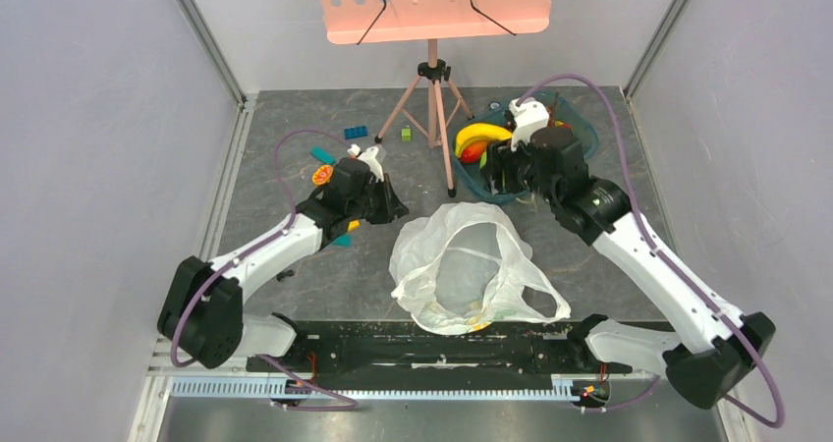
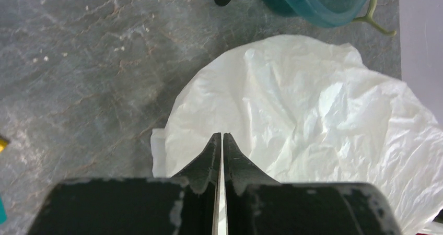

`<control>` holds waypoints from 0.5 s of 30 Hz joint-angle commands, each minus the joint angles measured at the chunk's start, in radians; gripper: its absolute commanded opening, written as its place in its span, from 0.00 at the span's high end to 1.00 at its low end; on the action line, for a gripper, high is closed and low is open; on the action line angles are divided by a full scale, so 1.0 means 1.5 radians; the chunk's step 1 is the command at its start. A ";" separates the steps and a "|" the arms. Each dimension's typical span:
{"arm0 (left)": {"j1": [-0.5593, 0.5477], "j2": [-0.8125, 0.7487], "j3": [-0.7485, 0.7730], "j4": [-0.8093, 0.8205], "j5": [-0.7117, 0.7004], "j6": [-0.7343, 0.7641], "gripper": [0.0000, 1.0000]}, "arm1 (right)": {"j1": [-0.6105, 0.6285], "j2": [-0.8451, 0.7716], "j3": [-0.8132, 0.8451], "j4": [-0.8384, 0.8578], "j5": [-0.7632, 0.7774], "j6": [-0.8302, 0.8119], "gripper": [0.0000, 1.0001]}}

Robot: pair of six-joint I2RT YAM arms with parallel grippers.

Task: Take the fake fruits out of the plastic bag
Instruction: Place the fake fruit in the bin.

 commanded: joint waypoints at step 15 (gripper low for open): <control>0.003 -0.141 -0.130 0.004 -0.026 -0.053 0.88 | -0.145 0.375 0.186 0.139 -0.049 -0.166 0.62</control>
